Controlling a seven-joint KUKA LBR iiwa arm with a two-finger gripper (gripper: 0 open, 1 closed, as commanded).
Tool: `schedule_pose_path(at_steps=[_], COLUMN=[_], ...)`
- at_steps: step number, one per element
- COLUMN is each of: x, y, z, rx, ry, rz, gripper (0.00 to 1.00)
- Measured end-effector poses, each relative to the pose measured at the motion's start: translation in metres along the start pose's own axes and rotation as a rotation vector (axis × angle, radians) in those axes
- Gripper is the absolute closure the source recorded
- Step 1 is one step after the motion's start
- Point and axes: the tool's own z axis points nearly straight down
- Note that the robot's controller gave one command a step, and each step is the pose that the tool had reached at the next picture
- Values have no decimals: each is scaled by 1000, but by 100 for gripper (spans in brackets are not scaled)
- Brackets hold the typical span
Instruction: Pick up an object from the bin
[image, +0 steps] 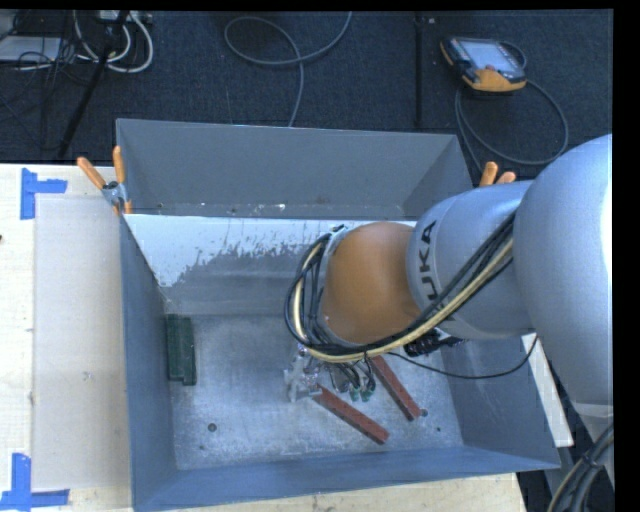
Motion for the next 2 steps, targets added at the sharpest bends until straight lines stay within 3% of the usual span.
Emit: schedule_pose_path(at_steps=[1,2], x=[2,2], y=[0,0], z=[2,2], rx=[0,0], ry=[4,4], rz=[1,1], gripper=[0,0])
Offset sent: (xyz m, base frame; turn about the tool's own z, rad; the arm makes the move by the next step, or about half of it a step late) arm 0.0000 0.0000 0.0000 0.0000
